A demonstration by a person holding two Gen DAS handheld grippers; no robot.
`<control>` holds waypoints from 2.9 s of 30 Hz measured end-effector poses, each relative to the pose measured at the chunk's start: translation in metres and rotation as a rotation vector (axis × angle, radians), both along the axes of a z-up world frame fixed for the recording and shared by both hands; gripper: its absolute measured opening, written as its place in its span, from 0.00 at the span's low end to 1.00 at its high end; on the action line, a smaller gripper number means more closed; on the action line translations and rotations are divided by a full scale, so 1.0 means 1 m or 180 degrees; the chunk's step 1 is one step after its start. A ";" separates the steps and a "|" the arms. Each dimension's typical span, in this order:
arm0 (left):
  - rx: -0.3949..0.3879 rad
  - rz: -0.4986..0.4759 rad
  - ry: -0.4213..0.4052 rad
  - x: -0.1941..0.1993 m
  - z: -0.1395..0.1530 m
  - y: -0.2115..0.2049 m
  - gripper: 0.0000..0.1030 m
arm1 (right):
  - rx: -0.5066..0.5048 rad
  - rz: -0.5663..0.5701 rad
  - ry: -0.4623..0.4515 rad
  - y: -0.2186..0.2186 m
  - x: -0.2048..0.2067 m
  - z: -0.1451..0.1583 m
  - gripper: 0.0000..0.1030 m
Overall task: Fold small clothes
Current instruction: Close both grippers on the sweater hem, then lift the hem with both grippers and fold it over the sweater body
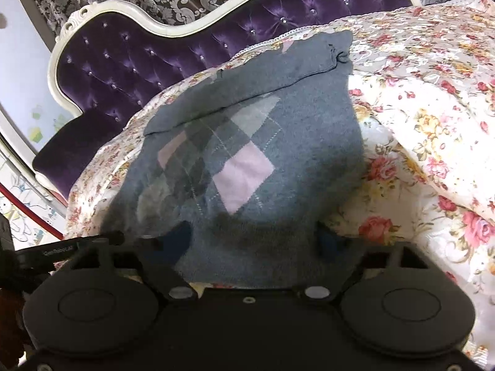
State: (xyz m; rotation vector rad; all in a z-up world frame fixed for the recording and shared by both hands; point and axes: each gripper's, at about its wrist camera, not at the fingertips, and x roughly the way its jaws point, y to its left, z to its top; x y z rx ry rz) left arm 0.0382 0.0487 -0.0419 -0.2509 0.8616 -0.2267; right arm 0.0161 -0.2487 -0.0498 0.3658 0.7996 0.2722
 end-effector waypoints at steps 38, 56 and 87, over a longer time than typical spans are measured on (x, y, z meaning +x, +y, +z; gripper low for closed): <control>-0.0572 0.0040 0.0067 -0.001 -0.011 0.024 0.08 | 0.0520 -0.0099 0.0138 -0.014 -0.009 -0.007 0.21; -0.0556 -0.0091 0.0057 0.009 -0.009 0.015 0.22 | 0.0807 -0.0251 0.0187 -0.041 -0.007 -0.008 0.57; -0.0961 -0.0233 -0.0643 0.126 0.114 0.039 0.06 | 0.1052 -0.0037 -0.0743 -0.062 0.104 0.103 0.12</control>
